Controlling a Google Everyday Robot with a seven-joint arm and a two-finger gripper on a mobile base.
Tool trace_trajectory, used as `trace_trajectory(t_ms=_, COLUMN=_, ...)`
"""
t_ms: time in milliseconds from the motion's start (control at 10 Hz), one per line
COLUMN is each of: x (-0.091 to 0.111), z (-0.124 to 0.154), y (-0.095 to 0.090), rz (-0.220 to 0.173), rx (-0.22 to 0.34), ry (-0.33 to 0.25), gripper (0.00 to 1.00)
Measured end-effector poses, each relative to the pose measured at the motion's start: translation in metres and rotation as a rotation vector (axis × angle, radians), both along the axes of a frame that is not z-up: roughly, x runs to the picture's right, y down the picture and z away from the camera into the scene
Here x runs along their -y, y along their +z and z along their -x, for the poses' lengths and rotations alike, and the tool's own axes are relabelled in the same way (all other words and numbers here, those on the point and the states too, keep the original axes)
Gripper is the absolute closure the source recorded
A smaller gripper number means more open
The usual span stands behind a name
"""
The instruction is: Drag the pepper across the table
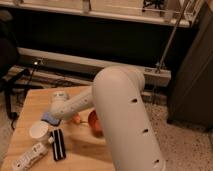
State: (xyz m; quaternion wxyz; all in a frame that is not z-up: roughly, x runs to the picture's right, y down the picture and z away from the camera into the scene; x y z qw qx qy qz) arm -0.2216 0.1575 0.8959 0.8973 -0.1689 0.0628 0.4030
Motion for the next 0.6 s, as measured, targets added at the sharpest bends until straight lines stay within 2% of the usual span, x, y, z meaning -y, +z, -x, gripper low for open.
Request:
trace_trajectory(t_ms=200, x=0.0073, z=0.0056, y=0.0023, rz=-0.012, rx=-0.004, ry=0.003, gripper=0.9)
trace_trajectory(t_ms=600, x=0.0078, z=0.0049, y=0.0024, rz=-0.013, rx=-0.005, ry=0.004, gripper=0.9)
